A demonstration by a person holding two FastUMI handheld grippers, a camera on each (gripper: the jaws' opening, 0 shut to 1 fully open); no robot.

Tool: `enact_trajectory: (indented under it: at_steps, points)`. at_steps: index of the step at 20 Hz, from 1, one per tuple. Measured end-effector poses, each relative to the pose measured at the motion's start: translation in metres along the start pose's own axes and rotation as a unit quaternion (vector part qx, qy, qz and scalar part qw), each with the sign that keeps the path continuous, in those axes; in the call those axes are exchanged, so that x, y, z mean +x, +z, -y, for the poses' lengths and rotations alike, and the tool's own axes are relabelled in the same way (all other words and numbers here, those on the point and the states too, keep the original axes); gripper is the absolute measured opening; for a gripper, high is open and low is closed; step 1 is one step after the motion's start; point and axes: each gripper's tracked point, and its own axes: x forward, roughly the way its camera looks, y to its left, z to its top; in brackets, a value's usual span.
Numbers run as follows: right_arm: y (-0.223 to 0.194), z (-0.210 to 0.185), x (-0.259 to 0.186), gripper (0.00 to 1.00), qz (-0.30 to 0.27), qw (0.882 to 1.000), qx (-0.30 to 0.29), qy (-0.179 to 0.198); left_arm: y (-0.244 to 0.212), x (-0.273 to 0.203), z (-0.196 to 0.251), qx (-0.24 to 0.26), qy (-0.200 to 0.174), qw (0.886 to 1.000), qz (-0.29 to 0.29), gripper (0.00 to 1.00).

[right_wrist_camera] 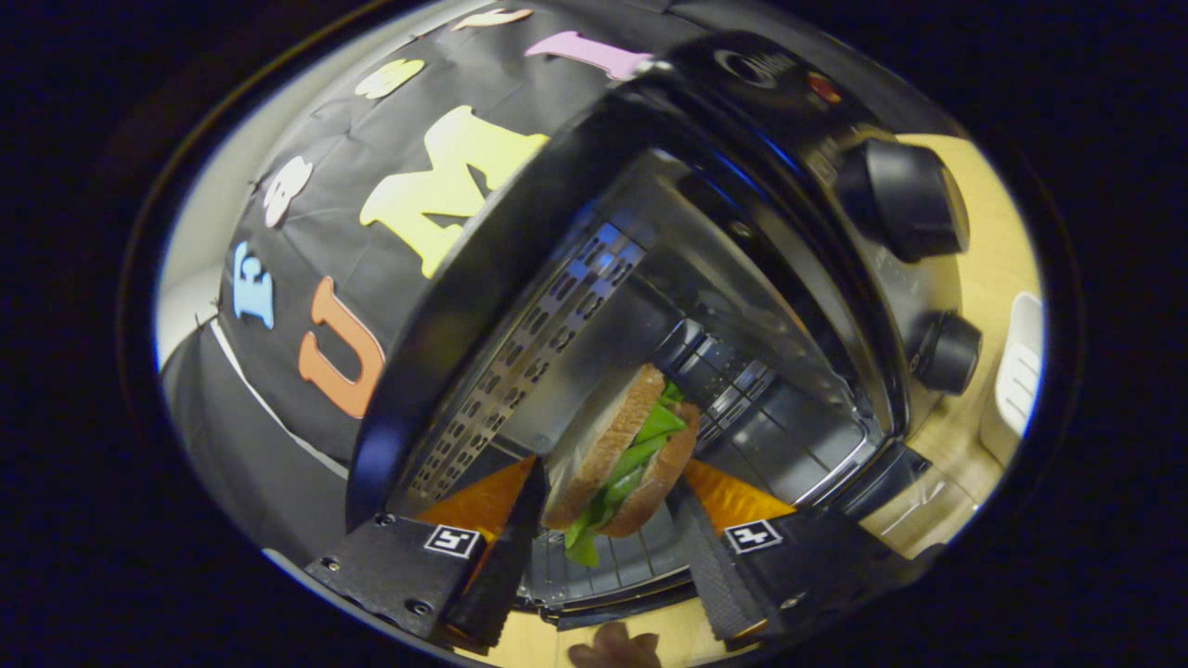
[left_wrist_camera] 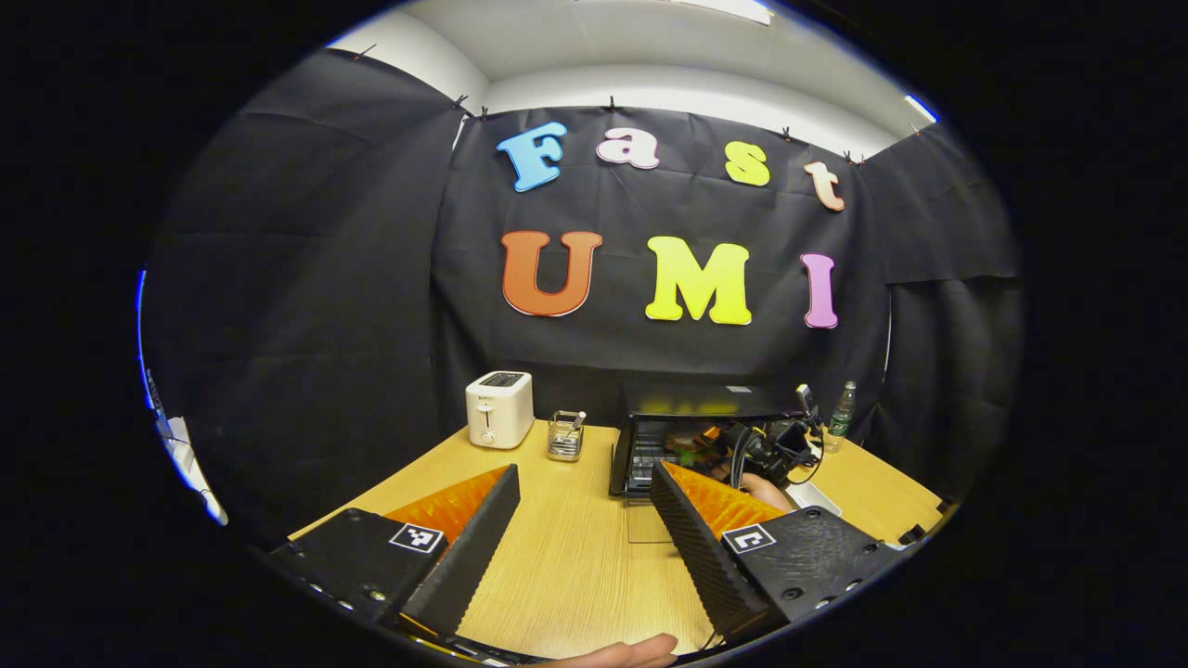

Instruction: Open the electric oven with the left hand, put the food in, and close the electric oven.

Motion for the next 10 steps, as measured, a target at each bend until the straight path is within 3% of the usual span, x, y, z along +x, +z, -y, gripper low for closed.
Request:
enact_trajectory:
  at_steps: [2, 4, 5, 6, 9, 10]
  points:
    - [0.001, 0.001, -0.004, 0.93, -0.005, 1.000, -0.028, -0.008, -0.005, 0.001, -0.001, 0.000, 0.005, 1.000, -0.007, 0.93]
    - [-0.003, 0.003, -0.008, 0.99, -0.026, 0.997, -0.069, -0.023, -0.010, 0.003, 0.002, 0.002, 0.005, 1.000, -0.015, 0.93]
    - [-0.009, 0.005, -0.010, 0.93, -0.043, 0.994, -0.100, -0.030, -0.013, 0.005, 0.003, 0.005, 0.005, 1.000, -0.020, 0.93]
    - [-0.012, 0.006, -0.010, 0.93, -0.056, 0.989, -0.133, -0.037, -0.017, 0.004, 0.003, 0.007, 0.007, 1.000, -0.024, 0.93]
    - [-0.025, 0.016, -0.017, 0.94, -0.090, 0.970, -0.217, -0.055, -0.029, -0.001, 0.008, 0.006, 0.003, 0.999, -0.037, 0.93]
    - [-0.027, 0.021, -0.020, 1.00, -0.102, 0.964, -0.239, -0.061, -0.031, -0.001, 0.009, 0.007, 0.002, 0.999, -0.041, 0.93]
